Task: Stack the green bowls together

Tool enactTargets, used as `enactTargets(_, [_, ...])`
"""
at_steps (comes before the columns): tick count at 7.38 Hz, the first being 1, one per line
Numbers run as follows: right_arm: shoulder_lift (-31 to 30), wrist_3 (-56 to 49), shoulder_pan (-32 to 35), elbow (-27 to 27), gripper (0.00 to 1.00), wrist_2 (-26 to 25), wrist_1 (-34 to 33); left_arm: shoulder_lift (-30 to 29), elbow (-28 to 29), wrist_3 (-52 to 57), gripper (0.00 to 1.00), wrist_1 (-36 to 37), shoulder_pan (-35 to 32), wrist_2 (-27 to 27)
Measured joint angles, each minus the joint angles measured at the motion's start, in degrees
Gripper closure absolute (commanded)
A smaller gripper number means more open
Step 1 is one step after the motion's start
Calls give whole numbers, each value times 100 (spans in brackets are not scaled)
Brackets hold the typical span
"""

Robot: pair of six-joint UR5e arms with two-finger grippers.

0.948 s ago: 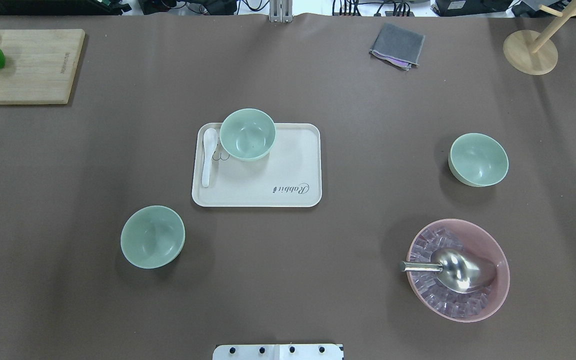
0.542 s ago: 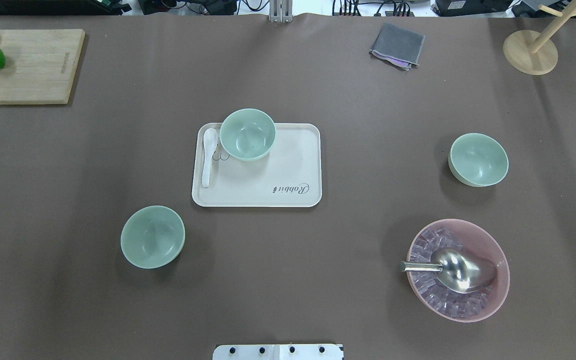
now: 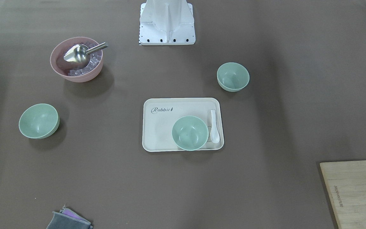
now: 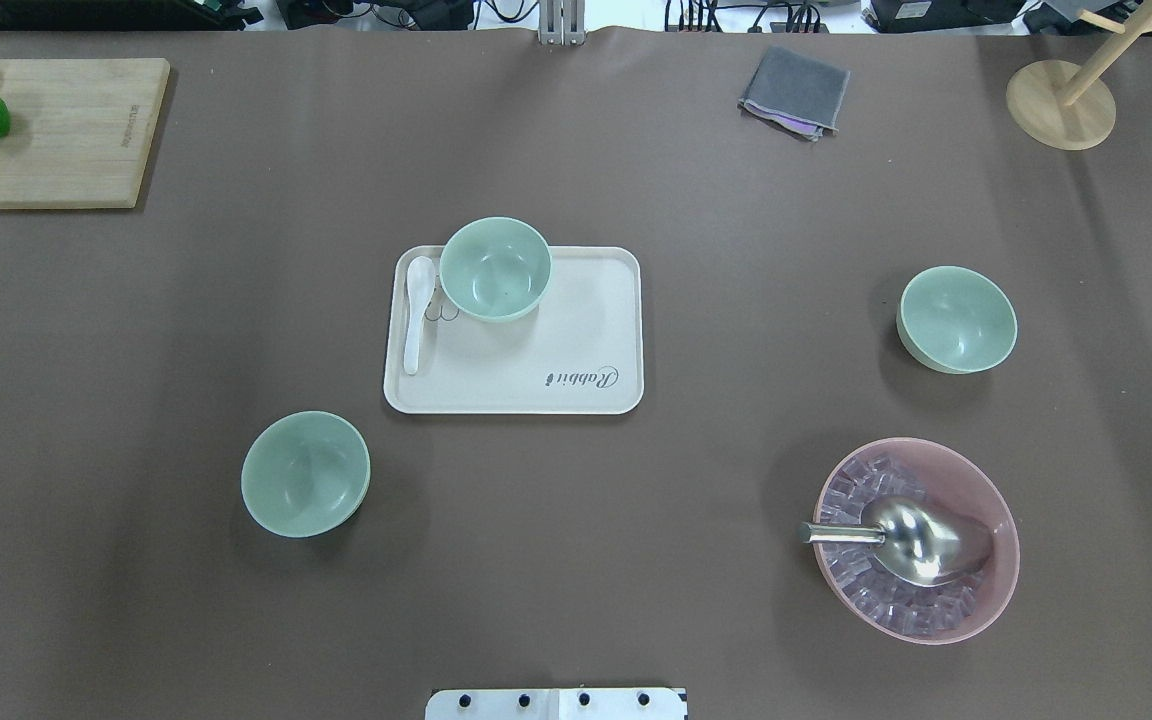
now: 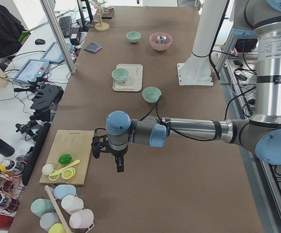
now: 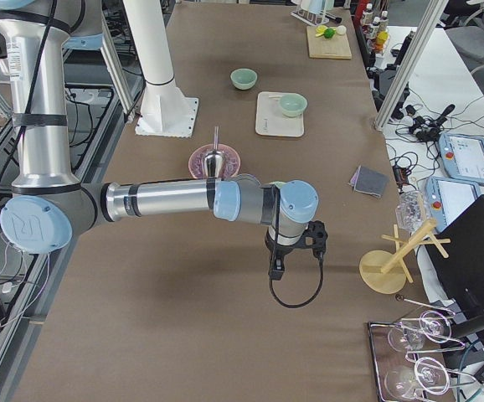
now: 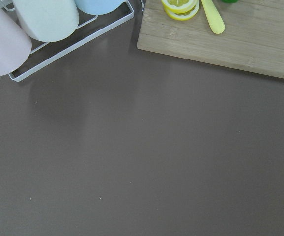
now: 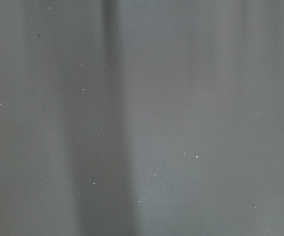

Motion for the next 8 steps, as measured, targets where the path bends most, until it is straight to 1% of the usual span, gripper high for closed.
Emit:
enactTargets(2, [122,24,-1,43,0,-19,3,-208,-118,10,2,-10,52,-14])
enactTargets(4, [345,111,-44,103,0,-71,-9,-468,-329,5,2,-26,379,6])
enactTargets(5, [484,276,-111,114,0,-76,-11,-498,-555,-44,2,-24,550,3])
enactTargets(7, [736,685,-393,109,0,-86,-8,-560,-951,-624,2,-30,905,-24])
enactTargets(8, [899,861,-599,88,0,-145,0,-644,-1031,-1016,2,-27,1138,-5])
